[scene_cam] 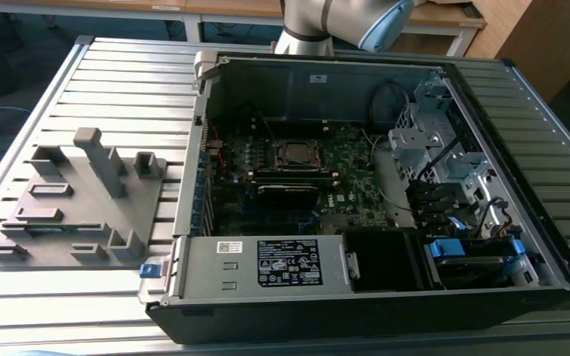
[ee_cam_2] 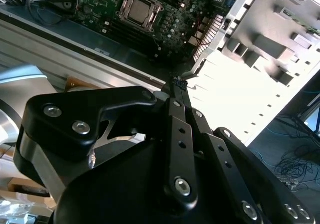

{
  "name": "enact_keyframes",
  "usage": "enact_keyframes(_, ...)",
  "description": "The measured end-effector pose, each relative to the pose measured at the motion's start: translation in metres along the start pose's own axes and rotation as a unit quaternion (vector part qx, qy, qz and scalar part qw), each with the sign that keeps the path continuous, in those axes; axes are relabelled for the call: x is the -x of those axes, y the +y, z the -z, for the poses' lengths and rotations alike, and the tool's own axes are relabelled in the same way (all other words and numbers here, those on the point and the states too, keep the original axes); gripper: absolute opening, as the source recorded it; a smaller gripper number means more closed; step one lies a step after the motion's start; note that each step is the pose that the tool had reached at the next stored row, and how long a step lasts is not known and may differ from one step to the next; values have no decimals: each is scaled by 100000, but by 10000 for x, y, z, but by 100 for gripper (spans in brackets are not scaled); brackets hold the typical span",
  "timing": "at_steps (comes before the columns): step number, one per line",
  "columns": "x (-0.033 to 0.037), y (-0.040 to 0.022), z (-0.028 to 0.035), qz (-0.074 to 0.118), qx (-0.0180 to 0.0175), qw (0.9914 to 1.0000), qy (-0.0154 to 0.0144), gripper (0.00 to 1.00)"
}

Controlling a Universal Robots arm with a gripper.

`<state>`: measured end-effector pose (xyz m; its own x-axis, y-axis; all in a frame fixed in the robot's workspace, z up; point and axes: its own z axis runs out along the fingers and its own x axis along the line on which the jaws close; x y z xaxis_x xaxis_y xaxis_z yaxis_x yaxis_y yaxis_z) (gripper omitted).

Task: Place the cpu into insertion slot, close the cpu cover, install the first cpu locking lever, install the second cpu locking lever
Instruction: 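Install the first cpu locking lever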

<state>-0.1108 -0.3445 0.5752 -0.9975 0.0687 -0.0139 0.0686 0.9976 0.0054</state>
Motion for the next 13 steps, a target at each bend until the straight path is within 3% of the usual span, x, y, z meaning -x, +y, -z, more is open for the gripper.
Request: enact_keyframes(13, 0, 0, -1, 7, -451, 99999, -81, 10)
